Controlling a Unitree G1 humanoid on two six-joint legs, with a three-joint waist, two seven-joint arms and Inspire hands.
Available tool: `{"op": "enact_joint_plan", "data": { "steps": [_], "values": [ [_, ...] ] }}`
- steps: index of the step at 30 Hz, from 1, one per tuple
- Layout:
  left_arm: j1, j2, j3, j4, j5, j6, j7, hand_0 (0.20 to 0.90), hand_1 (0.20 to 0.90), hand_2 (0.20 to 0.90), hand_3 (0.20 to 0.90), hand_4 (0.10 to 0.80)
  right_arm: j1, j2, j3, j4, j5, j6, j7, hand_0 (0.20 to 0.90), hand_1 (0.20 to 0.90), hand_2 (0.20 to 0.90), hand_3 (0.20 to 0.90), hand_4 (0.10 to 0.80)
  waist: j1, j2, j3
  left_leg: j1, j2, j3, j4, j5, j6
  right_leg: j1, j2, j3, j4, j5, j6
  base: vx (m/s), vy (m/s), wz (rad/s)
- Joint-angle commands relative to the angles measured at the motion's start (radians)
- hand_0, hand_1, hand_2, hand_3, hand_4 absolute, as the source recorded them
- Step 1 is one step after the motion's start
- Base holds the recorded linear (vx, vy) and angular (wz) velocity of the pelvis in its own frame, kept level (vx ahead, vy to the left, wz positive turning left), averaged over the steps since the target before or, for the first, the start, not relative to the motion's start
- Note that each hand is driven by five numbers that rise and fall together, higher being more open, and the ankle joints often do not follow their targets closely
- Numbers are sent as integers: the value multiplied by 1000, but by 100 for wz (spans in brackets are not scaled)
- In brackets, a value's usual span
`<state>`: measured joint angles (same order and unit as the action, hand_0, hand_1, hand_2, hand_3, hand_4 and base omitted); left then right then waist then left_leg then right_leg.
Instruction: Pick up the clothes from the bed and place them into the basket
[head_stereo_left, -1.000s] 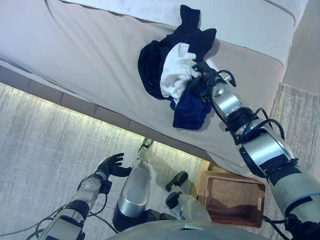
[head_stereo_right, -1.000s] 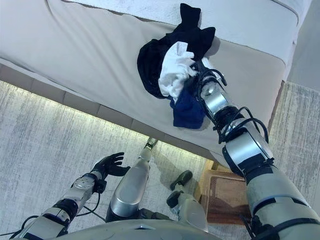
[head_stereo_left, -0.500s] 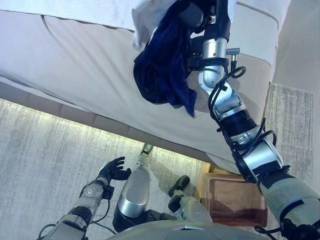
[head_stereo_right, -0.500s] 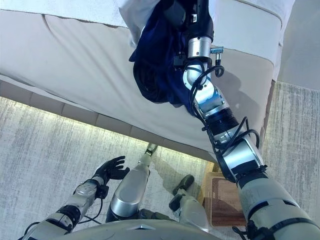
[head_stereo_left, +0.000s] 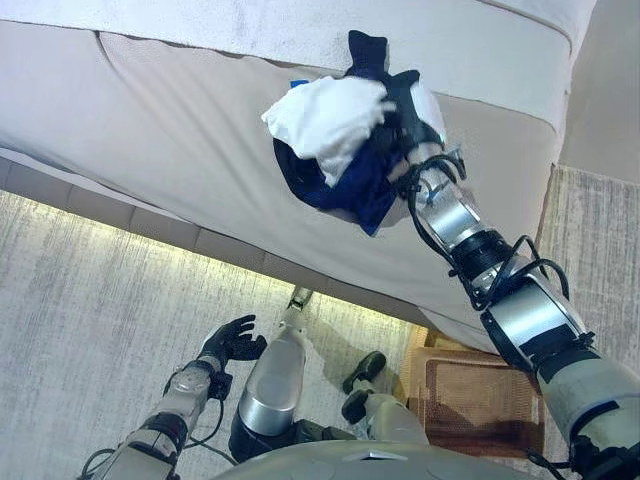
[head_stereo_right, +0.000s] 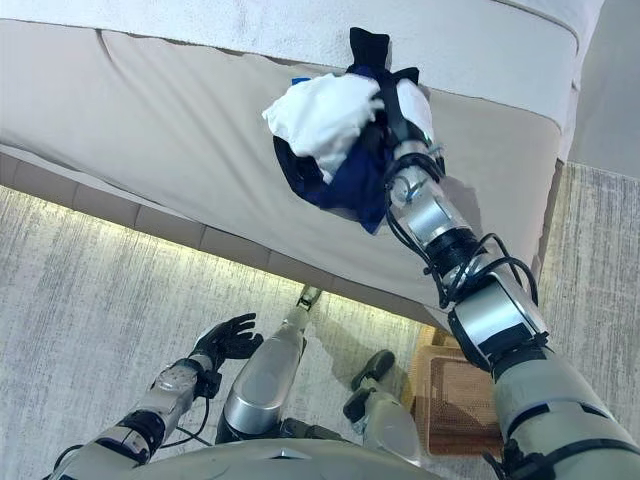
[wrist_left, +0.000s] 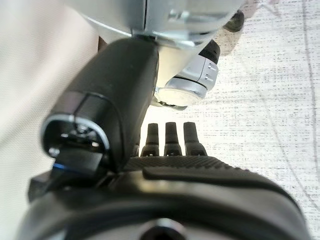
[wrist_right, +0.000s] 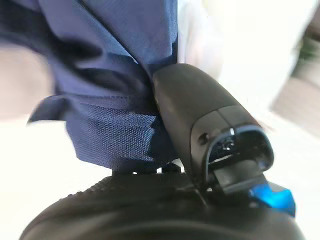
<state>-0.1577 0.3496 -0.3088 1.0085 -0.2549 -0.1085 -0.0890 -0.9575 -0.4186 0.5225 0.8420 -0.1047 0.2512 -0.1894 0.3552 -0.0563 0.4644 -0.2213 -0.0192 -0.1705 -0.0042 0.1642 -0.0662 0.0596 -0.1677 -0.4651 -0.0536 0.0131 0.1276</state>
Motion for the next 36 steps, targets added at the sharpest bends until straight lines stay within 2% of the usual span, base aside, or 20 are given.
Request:
{"op": "enact_joint_plan", "data": {
  "steps": [1,9,12,19,22,26,30,31,36],
  "values": [
    [34,24,-66,15,3,11,-34,900,900,900,900,800,-96,-62,47,-16,22,14,78,900,900,900,900,800,18,-18,-82,112,-12,76,-48,-173,73,-92,-4,6,115,1,-14,-18,-56,0],
    [47,31,-62,-10,4,10,-18,900,900,900,900,800,-160,-74,0,-95,106,-24,-12,900,900,900,900,800,17,-28,-72,117,-12,80,-54,-171,73,-84,6,17,114,1,-16,-1,-4,0],
    [67,19,-60,-17,-4,-3,-7,900,900,900,900,800,-162,-83,-34,-202,63,-65,-85,900,900,900,900,800,6,-24,-69,103,-21,83,-40,-155,83,-93,0,16,117,16,-24,-65,83,0],
    [95,-7,-40,1,0,-28,-11,900,900,900,900,800,-136,-68,-61,-413,-85,-123,-153,900,900,900,900,800,1,-9,-73,104,-28,73,-27,-160,90,-92,-6,28,140,-4,-32,23,51,2],
    [99,-7,-31,6,8,-35,-18,900,900,900,900,800,-118,-62,-38,-448,-146,-103,-108,900,900,900,900,800,9,-7,-74,96,-32,62,-20,-159,90,-95,-12,20,154,-11,-34,18,12,4],
    [91,5,-35,6,6,-34,-23,900,900,900,900,800,-120,-57,20,-391,-215,-39,-30,900,900,900,900,800,30,-10,-69,97,-26,45,-13,-179,83,-90,-15,18,182,-49,-34,59,-43,7],
    [70,22,-40,1,3,-28,-27,900,900,900,900,800,-163,-45,92,-210,-249,70,81,900,900,900,900,800,60,-13,-54,79,-25,30,-8,-172,80,-91,-17,-2,194,-54,-39,-11,-55,10],
    [61,32,-43,-2,5,-25,-29,900,900,900,900,800,-180,-42,111,-121,-234,120,140,900,900,900,900,800,73,-16,-49,72,-25,24,-10,-169,78,-90,-17,-12,194,-55,-38,-13,-78,24],
    [38,49,-45,-3,13,-17,-36,900,900,900,900,800,-219,-28,125,54,-230,172,246,900,900,900,900,800,101,-21,-32,59,-26,10,-9,-162,77,-88,-15,-28,196,-56,-40,-5,-46,19]
  ]
}}
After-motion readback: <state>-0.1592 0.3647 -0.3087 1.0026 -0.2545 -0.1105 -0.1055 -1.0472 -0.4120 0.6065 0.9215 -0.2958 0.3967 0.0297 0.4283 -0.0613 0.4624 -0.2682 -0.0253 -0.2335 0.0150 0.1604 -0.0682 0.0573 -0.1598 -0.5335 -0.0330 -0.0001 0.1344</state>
